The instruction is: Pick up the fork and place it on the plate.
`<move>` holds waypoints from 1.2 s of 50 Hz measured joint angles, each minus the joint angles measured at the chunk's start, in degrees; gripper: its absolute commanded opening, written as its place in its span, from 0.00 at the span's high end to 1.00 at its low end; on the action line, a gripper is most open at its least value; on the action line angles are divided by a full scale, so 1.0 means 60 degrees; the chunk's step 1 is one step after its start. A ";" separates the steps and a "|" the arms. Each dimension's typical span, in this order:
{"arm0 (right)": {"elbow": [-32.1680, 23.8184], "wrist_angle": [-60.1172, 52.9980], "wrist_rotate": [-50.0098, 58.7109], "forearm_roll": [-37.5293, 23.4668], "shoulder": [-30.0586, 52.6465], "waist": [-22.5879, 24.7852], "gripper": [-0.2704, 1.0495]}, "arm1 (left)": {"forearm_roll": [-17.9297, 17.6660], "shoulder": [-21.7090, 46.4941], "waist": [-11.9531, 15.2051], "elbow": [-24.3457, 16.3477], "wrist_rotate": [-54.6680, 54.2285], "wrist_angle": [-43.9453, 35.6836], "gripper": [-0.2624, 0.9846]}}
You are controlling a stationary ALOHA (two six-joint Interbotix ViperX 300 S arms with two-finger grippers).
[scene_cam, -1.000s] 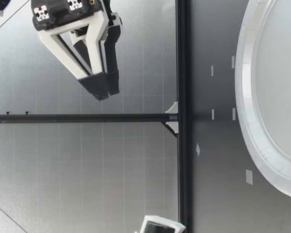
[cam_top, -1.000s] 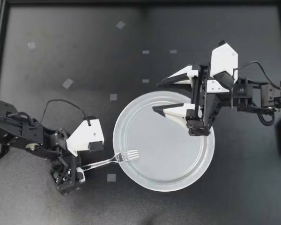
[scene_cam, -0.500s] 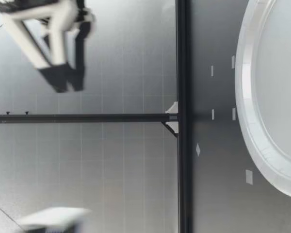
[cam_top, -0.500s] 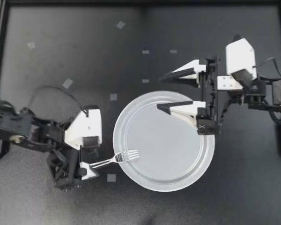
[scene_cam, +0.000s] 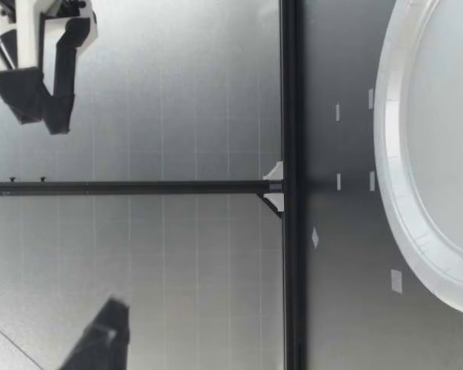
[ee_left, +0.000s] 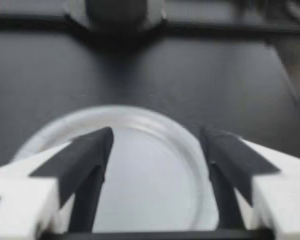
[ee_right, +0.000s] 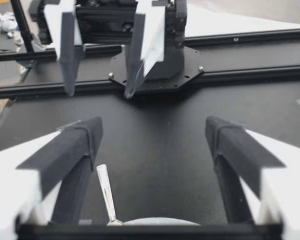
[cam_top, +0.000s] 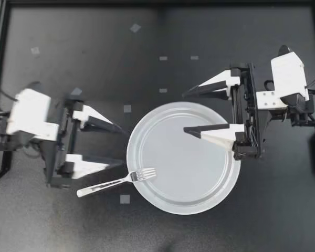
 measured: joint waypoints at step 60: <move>0.0029 0.0015 0.0088 0.0161 0.0234 0.0000 0.21 | -0.0264 -0.0571 0.0015 0.0630 -0.0015 -0.0205 0.28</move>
